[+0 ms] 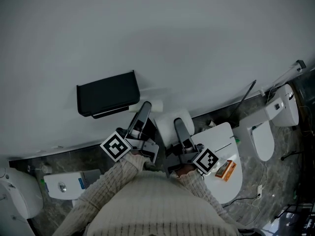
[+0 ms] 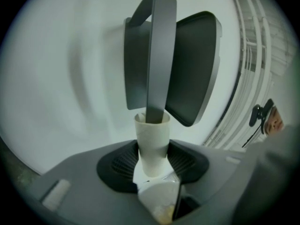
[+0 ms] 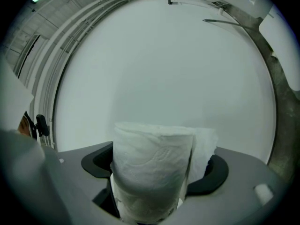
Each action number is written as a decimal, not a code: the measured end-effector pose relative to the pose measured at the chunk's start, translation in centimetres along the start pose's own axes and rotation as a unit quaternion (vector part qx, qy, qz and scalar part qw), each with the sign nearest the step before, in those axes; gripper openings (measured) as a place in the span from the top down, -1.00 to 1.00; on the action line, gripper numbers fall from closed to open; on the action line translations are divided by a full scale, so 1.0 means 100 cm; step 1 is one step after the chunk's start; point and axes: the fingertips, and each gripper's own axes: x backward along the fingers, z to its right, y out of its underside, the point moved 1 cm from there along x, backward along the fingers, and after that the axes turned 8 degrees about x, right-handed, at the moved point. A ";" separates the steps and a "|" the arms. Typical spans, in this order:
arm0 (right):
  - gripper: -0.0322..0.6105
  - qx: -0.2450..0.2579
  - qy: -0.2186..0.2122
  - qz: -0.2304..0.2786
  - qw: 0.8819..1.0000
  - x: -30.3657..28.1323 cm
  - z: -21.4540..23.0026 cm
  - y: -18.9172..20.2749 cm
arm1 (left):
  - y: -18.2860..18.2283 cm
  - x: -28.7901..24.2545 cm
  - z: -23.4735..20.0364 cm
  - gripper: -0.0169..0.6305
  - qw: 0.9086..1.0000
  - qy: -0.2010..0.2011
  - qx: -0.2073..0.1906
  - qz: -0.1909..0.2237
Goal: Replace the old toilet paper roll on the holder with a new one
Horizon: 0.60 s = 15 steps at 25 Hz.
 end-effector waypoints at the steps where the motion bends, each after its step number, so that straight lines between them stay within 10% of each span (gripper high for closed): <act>1: -0.47 0.001 0.002 0.005 1.000 0.003 0.001 -0.003 | 0.002 -0.002 0.000 0.39 1.000 0.001 0.002 -0.004; 15: -0.47 0.007 0.036 0.065 0.997 0.036 0.008 -0.029 | 0.043 -0.014 -0.007 0.39 0.998 0.001 0.011 -0.064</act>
